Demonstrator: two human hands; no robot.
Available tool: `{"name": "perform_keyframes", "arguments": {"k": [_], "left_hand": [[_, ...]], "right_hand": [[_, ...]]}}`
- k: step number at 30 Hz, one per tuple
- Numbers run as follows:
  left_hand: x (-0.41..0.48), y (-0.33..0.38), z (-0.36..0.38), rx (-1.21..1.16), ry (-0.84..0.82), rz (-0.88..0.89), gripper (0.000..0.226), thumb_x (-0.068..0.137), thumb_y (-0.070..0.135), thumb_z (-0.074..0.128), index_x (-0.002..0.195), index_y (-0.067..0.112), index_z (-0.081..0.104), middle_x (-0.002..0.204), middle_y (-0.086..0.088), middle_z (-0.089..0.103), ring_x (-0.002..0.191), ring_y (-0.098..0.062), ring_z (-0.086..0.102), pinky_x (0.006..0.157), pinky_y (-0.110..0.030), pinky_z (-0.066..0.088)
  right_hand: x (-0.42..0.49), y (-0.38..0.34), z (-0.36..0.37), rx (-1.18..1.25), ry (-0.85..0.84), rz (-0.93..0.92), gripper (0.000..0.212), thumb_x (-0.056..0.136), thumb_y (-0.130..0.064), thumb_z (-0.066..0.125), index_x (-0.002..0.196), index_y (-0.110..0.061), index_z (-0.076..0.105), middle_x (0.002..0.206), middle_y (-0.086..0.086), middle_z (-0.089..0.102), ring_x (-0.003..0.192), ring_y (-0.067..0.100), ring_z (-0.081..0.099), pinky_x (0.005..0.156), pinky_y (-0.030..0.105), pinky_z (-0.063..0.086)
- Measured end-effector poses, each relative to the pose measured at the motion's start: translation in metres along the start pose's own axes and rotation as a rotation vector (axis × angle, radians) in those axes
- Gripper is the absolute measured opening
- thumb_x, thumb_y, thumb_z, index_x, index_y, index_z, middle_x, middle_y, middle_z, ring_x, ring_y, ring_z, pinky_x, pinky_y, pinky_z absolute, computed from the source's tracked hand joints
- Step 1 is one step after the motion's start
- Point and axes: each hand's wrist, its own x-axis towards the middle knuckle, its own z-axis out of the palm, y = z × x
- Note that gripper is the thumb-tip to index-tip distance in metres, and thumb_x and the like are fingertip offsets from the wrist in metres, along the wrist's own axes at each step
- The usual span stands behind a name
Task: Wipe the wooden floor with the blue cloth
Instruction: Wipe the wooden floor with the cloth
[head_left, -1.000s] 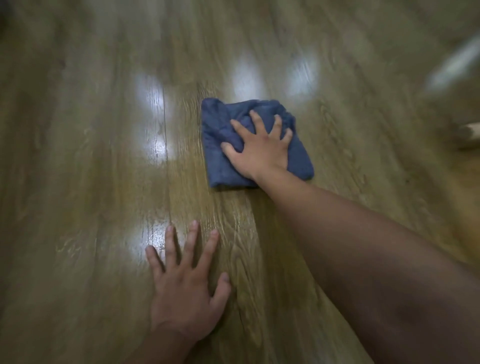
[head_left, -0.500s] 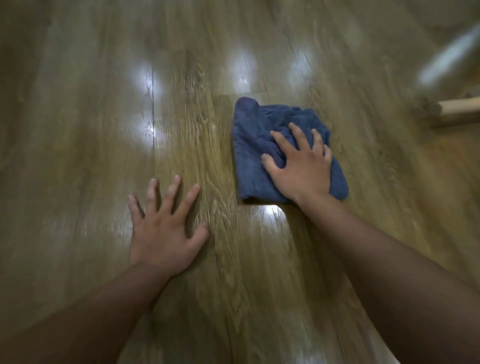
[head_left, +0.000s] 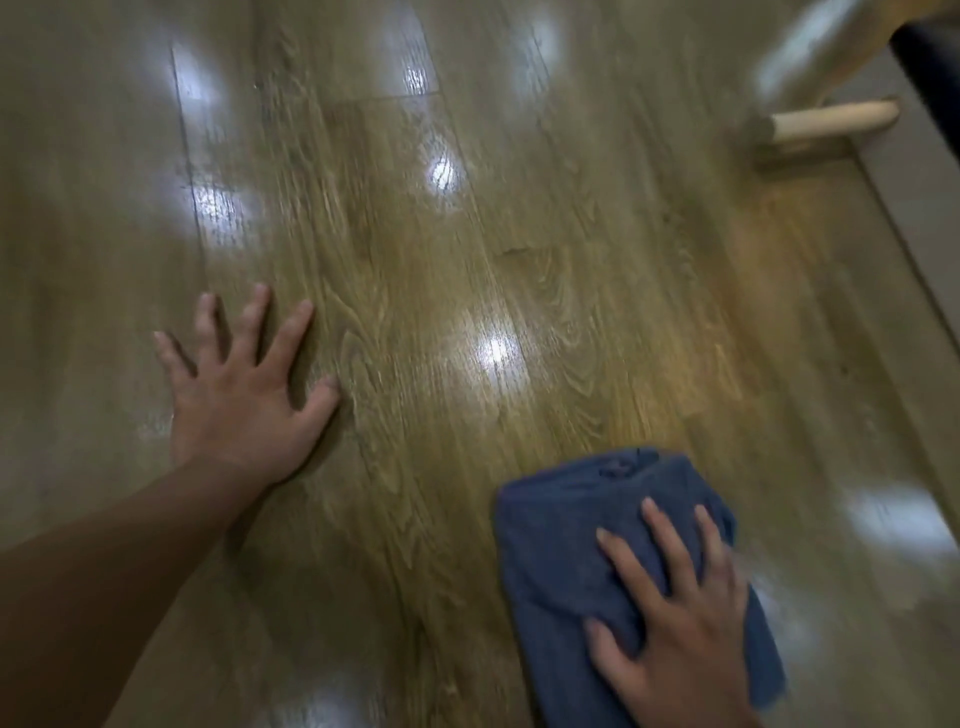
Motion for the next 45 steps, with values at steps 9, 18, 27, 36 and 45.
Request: {"name": "perform_keyframes", "arguments": {"k": [9,18,27,36,45], "left_hand": [[0.0,-0.001,0.003,-0.006,0.049,-0.015,0.07,0.086,0.066,0.032,0.151,0.042,0.023,0.162,-0.002,0.025,0.15,-0.038,0.01,0.115,-0.07,0.001],[0.04,0.011,-0.027,0.406,-0.029,-0.069,0.063,0.096,0.057,0.006,0.154,0.033,0.015,0.159,-0.005,0.03,0.141,-0.041,0.031,0.107,-0.081,0.005],[-0.176,0.222,-0.028,-0.49,0.186,0.228,0.05,0.095,0.033,0.047,0.138,0.008,0.049,0.148,-0.014,0.045,0.141,-0.034,0.037,0.117,-0.057,0.023],[-0.189,0.241,0.019,-0.313,-0.03,0.078,0.073,0.096,0.054,0.019,0.155,0.012,0.031,0.166,-0.003,0.018,0.153,-0.015,0.007,0.124,-0.049,0.0],[-0.026,0.257,0.011,-0.208,0.063,-0.033,0.07,0.096,0.055,0.026,0.155,0.017,0.027,0.165,-0.001,0.021,0.152,-0.018,0.012,0.123,-0.05,0.003]], "right_hand": [[0.253,-0.02,0.024,0.006,-0.129,0.017,0.07,0.081,-0.074,0.029,0.147,-0.051,0.03,0.166,-0.007,0.016,0.152,0.038,0.006,0.119,0.063,0.009],[0.208,-0.016,0.034,0.083,-0.051,0.014,0.07,0.082,-0.071,0.028,0.148,-0.049,0.031,0.166,-0.007,0.019,0.152,0.038,0.006,0.118,0.061,0.007],[-0.011,-0.005,0.009,0.065,-0.129,0.055,0.062,0.09,-0.063,0.031,0.148,-0.043,0.038,0.165,-0.005,0.023,0.152,0.038,0.011,0.119,0.059,0.012],[-0.046,0.005,0.012,0.067,-0.178,-0.111,0.065,0.092,-0.052,0.034,0.154,-0.032,0.032,0.166,0.001,0.02,0.153,0.039,0.006,0.116,0.065,0.016],[0.123,0.023,0.014,-0.041,-0.176,-0.131,0.067,0.091,-0.053,0.024,0.155,-0.037,0.025,0.167,-0.003,0.014,0.153,0.039,0.005,0.119,0.061,0.01]]}}
